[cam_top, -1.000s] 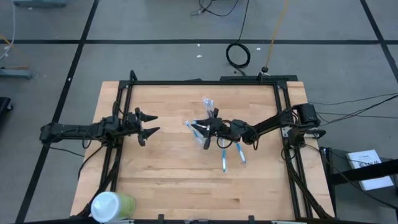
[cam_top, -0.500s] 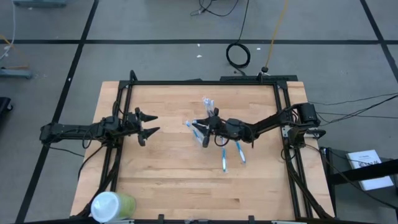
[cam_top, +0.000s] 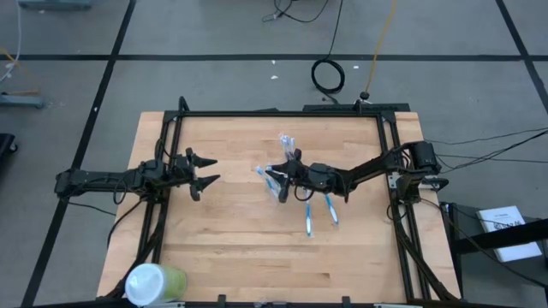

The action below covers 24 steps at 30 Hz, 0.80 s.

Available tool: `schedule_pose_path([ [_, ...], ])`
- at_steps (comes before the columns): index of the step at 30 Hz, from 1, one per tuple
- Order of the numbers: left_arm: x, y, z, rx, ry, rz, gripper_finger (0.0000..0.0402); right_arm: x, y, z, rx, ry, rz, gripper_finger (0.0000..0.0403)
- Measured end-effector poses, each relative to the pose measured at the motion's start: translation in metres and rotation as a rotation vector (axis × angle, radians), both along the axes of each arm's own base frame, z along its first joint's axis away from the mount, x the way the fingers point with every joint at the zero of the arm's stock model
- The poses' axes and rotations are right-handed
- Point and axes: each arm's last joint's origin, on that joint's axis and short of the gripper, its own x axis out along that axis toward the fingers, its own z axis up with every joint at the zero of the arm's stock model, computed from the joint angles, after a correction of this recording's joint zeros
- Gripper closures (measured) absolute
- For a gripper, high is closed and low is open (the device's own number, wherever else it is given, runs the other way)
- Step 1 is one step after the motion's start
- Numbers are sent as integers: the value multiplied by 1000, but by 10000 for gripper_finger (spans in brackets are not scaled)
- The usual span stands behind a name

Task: Pick & Place toothbrushing station
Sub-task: Put the blue toothbrush into the transparent organizer

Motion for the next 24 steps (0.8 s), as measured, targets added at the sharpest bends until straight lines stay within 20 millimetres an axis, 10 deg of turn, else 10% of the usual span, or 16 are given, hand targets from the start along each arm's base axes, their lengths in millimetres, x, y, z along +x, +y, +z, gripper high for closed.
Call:
schedule_pose_path([
  [24,0,0,0,0,0,0,119,-1,-14,-4,32,38,-39,344],
])
